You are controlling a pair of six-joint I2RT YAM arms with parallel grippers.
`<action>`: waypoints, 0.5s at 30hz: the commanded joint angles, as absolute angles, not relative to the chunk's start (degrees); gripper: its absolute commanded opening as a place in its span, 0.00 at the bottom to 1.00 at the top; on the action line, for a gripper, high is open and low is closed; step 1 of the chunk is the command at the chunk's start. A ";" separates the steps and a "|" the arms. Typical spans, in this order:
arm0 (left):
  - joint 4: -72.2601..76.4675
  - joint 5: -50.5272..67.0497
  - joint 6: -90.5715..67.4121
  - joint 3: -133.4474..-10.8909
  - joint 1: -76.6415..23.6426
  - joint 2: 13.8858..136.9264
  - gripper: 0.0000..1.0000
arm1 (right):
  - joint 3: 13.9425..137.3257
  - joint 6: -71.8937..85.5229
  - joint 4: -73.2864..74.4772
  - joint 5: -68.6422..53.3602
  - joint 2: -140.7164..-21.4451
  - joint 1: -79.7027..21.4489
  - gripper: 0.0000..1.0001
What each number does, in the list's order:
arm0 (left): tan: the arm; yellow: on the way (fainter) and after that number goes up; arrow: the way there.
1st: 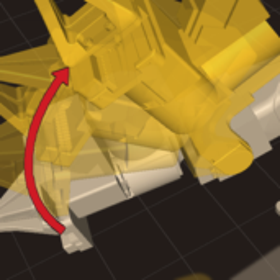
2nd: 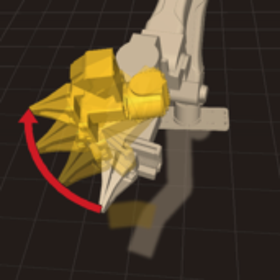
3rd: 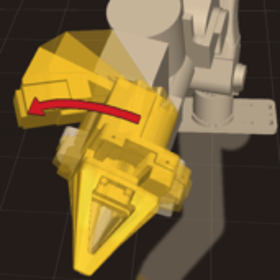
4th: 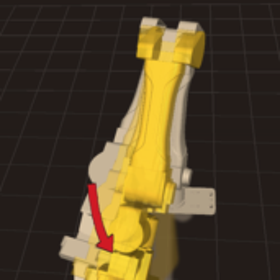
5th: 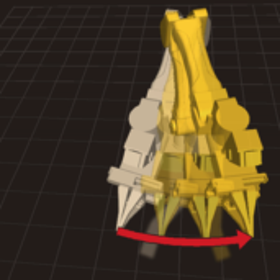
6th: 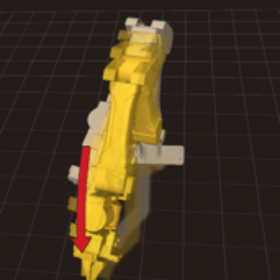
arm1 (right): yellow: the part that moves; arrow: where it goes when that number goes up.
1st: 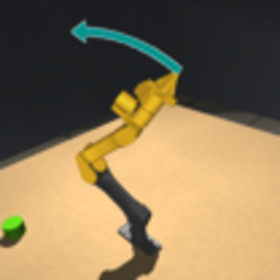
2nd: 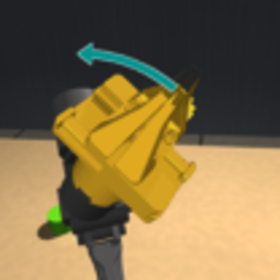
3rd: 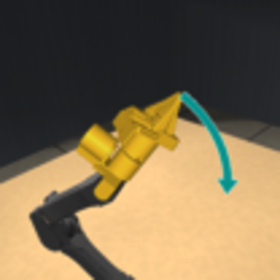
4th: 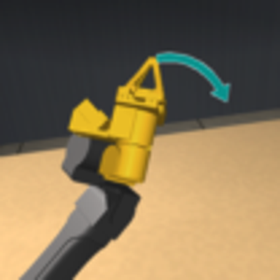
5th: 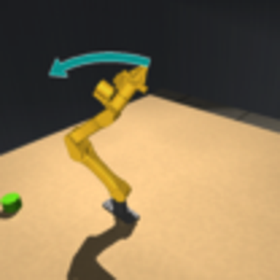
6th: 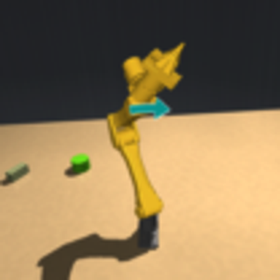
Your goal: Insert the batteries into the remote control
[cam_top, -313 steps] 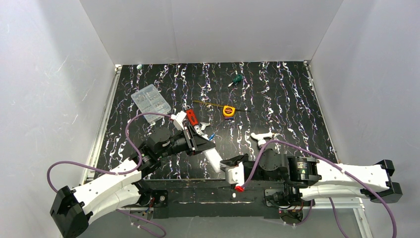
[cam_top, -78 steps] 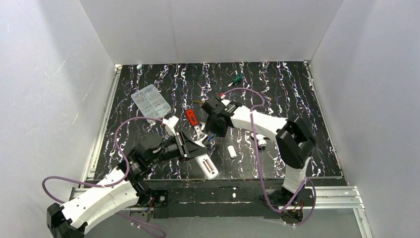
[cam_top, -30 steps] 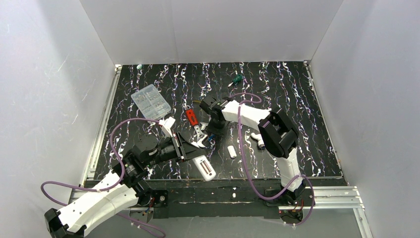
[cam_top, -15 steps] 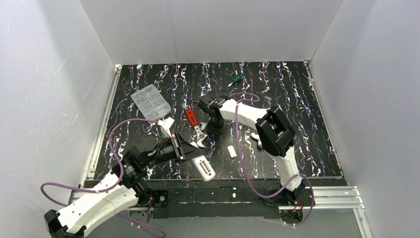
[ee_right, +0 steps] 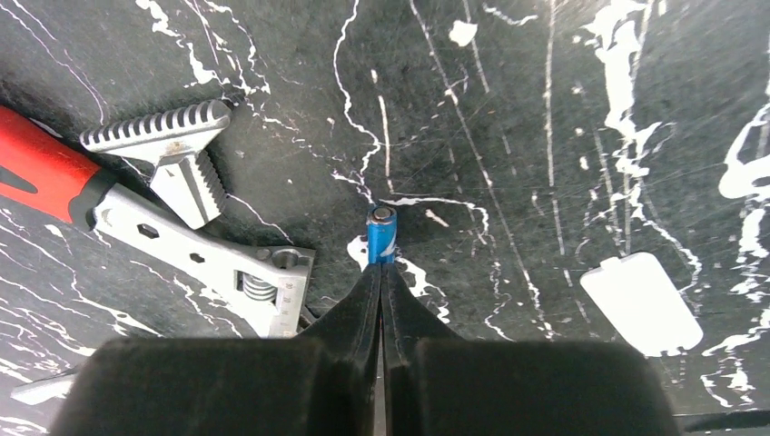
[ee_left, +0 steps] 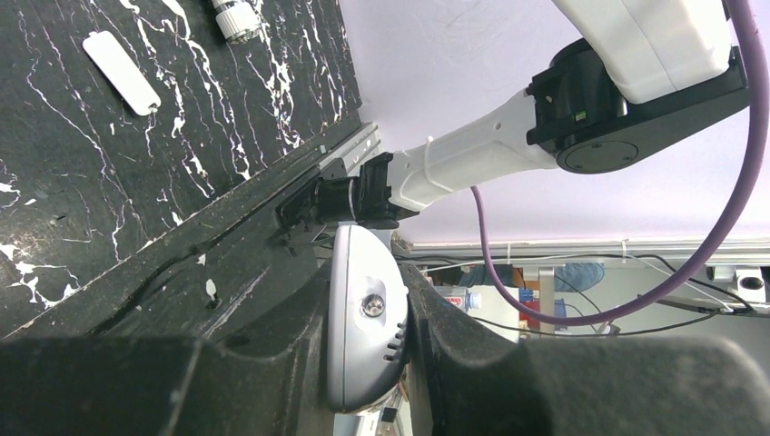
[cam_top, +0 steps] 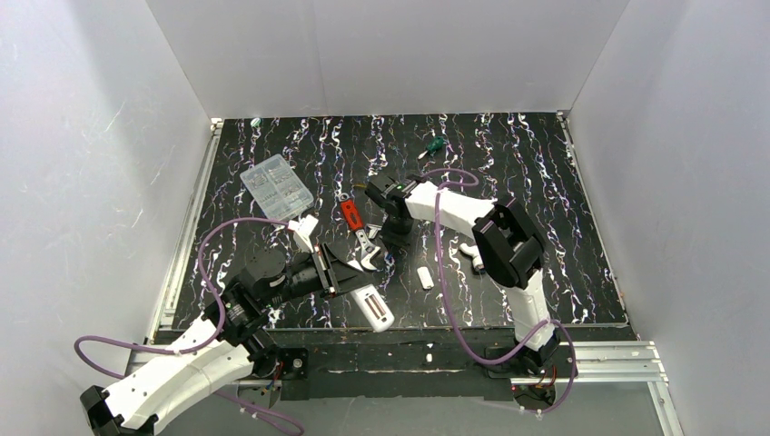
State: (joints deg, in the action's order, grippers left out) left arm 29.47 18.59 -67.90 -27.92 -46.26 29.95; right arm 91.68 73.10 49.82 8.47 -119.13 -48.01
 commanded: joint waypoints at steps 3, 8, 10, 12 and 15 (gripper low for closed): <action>31.59 19.00 -67.15 -29.55 -46.44 28.91 0.00 | 91.59 68.48 53.79 18.67 -111.55 -47.53 0.06; 33.14 19.24 -67.58 -29.10 -46.49 29.88 0.00 | 89.66 65.52 53.95 19.21 -109.14 -46.87 0.06; 33.40 19.28 -67.68 -29.17 -46.42 30.09 0.00 | 88.62 64.91 53.15 17.93 -108.71 -46.87 0.08; 33.36 19.42 -67.70 -29.22 -46.46 30.18 0.00 | 87.94 65.17 52.66 16.48 -108.46 -46.85 0.12; 33.05 19.42 -67.51 -29.31 -46.47 30.14 0.00 | 86.85 65.95 50.74 13.65 -108.63 -46.86 0.28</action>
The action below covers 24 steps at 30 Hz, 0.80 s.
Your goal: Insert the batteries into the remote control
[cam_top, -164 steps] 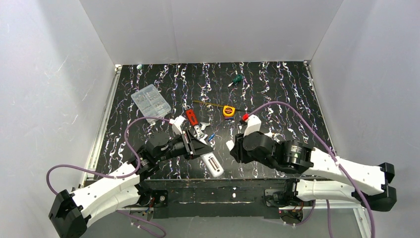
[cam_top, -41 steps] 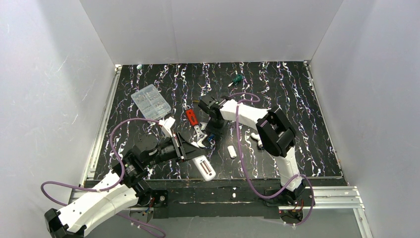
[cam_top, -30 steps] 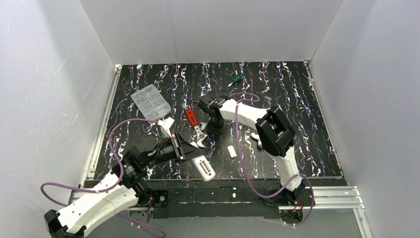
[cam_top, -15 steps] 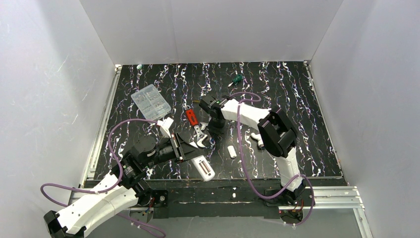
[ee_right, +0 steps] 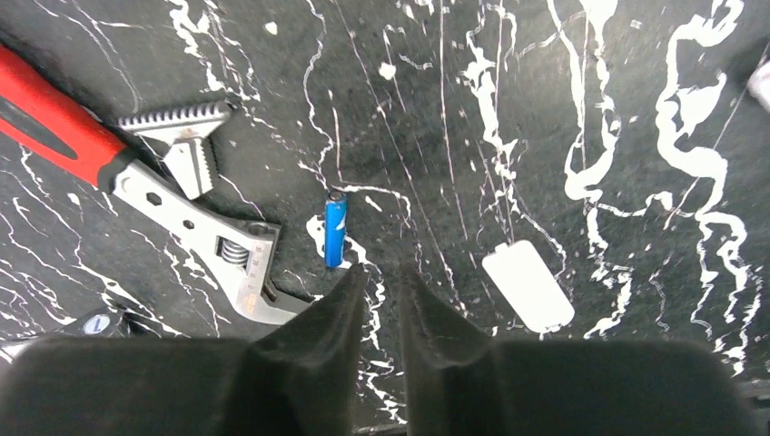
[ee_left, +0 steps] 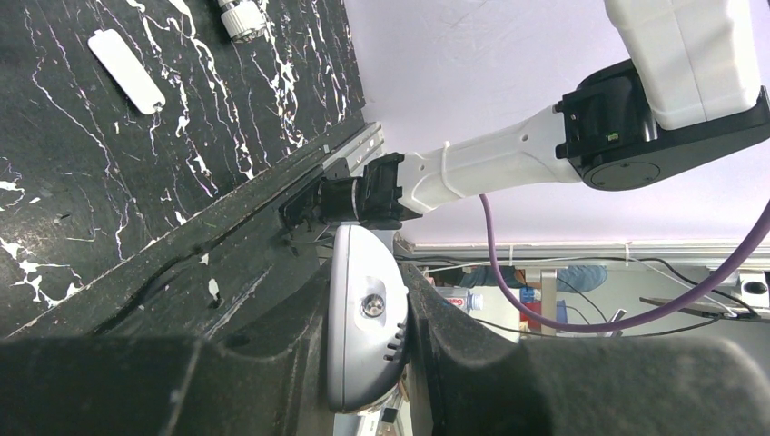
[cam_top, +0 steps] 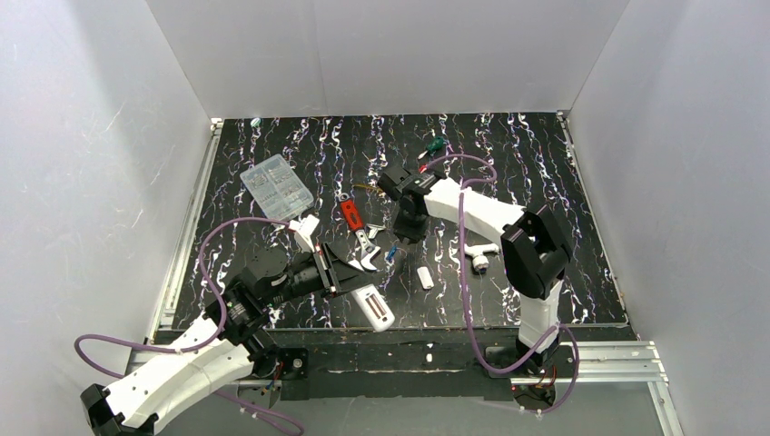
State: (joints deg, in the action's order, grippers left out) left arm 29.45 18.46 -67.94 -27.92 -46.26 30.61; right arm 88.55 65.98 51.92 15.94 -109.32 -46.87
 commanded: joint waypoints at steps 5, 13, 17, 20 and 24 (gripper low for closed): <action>32.81 19.42 -67.46 -29.50 -46.47 30.00 0.00 | 88.57 66.48 50.46 10.06 -111.94 -46.89 0.38; 32.17 19.34 -67.16 -29.62 -46.46 29.65 0.00 | 89.79 67.32 49.54 6.74 -115.42 -46.85 0.43; 32.01 19.34 -67.07 -29.62 -46.48 29.51 0.00 | 89.49 67.74 48.80 5.94 -115.92 -46.85 0.44; 31.74 19.34 -66.93 -29.70 -46.48 29.36 0.00 | 89.21 68.00 48.02 5.32 -116.00 -46.85 0.44; 31.33 19.26 -66.73 -29.56 -46.44 28.97 0.00 | 89.34 68.12 47.96 5.07 -116.50 -46.85 0.44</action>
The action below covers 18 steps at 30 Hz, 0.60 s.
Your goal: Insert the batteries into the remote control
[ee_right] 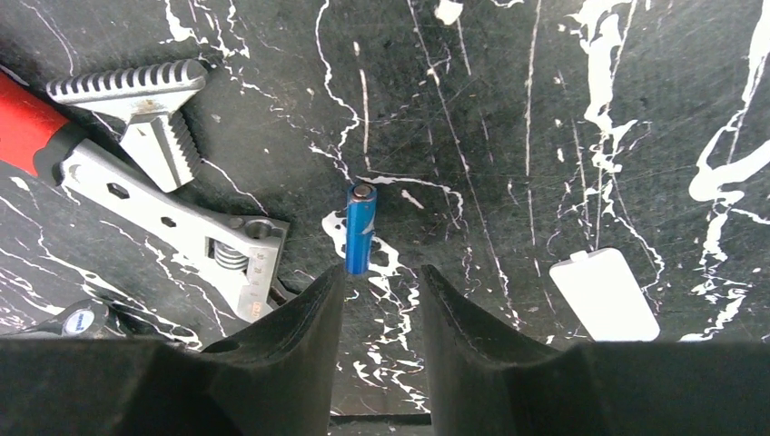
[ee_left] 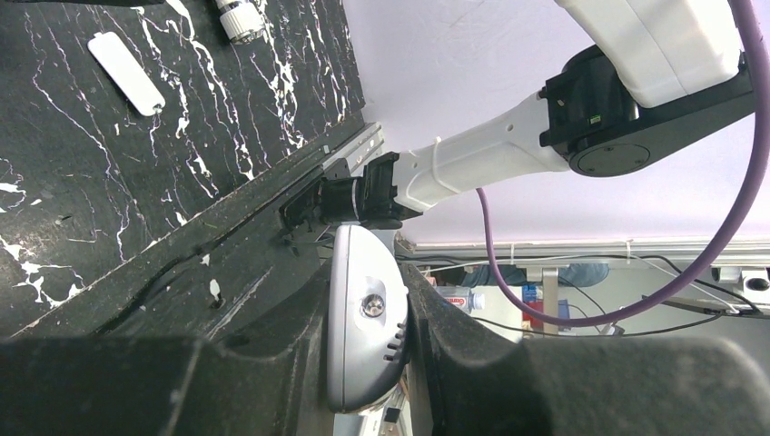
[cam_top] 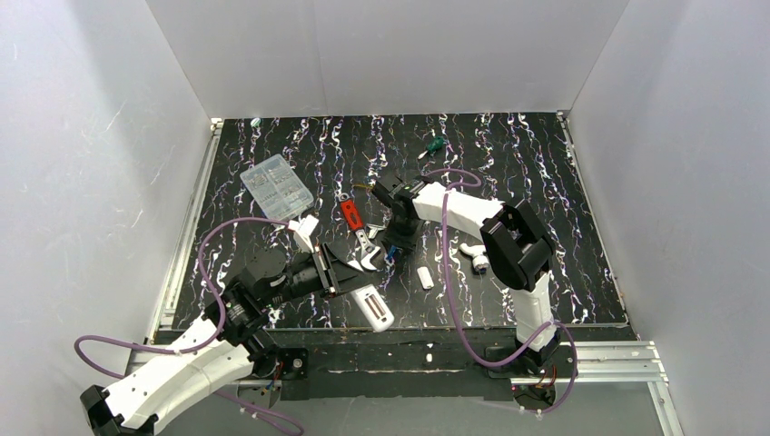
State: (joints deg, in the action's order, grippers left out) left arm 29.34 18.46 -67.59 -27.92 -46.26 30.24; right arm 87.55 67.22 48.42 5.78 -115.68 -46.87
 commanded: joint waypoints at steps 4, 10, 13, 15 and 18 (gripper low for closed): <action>31.29 19.15 -66.71 -29.45 -46.41 28.74 0.00 | 90.76 68.20 49.11 4.85 -118.04 -46.85 0.43; 30.75 19.07 -66.56 -29.66 -46.45 28.27 0.00 | 94.92 68.27 53.29 4.57 -121.77 -46.61 0.41; 30.51 18.90 -66.40 -29.78 -46.47 28.00 0.00 | 95.54 68.90 54.71 4.10 -122.71 -46.24 0.41; 30.35 18.76 -66.34 -29.79 -46.41 27.80 0.00 | 94.93 69.51 54.90 3.36 -122.86 -45.83 0.40; 30.19 18.52 -66.27 -29.70 -46.49 27.51 0.00 | 94.25 70.02 55.07 2.60 -122.85 -45.23 0.37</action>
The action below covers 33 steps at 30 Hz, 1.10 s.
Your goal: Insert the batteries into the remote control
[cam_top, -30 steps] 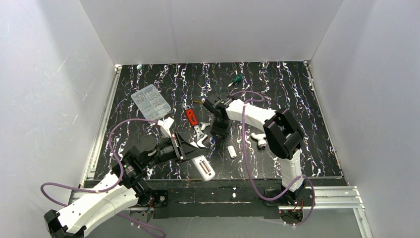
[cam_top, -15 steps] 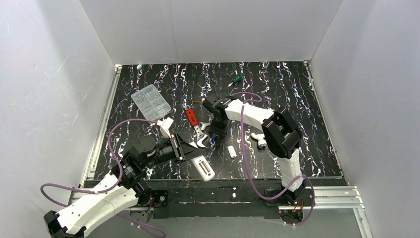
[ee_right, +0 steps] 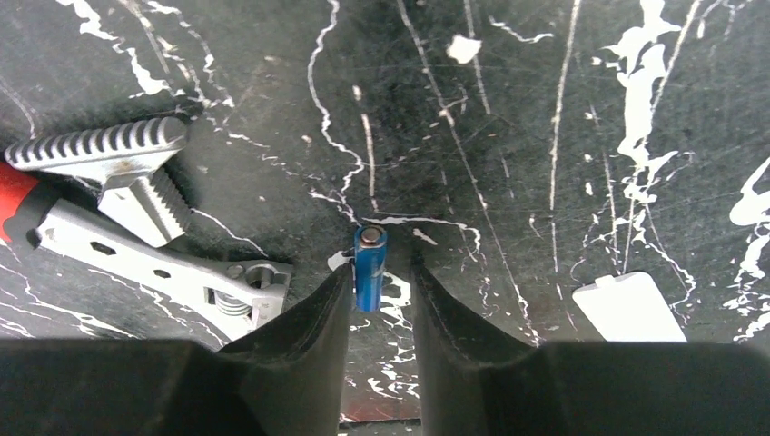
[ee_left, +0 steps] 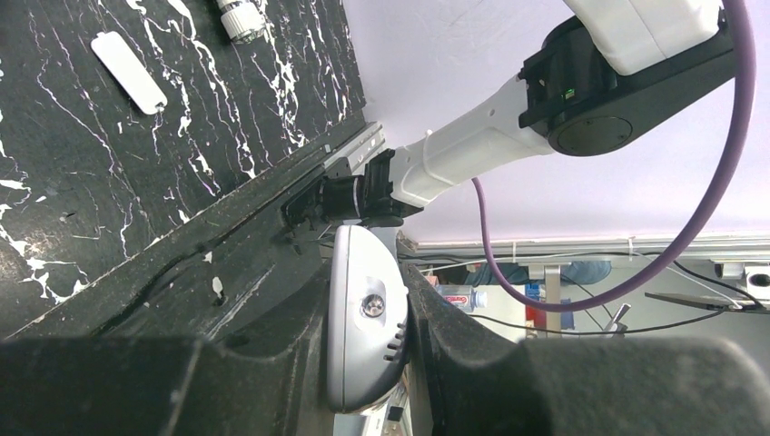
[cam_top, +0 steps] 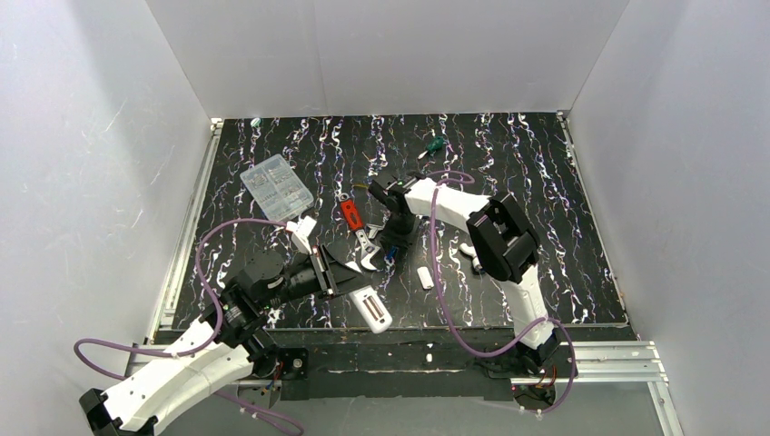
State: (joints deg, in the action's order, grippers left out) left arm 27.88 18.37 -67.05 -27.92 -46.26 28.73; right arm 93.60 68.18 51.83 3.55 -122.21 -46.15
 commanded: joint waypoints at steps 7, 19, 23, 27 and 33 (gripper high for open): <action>29.77 18.29 -66.23 -29.34 -46.44 26.70 0.00 | 94.63 69.72 55.10 2.11 -123.05 -45.09 0.17; 26.59 18.11 -64.79 -29.83 -46.48 25.23 0.00 | 88.67 59.52 51.87 13.22 -109.92 -45.11 0.01; 24.57 18.52 -63.33 -30.77 -46.47 25.31 0.00 | 81.53 48.59 49.57 17.52 -103.35 -45.13 0.01; 24.83 18.78 -62.93 -30.83 -46.45 25.55 0.00 | 73.18 42.75 47.28 19.75 -99.47 -45.18 0.01; 24.37 19.34 -62.73 -31.23 -46.49 26.11 0.00 | 64.95 42.33 43.46 22.10 -97.72 -45.23 0.02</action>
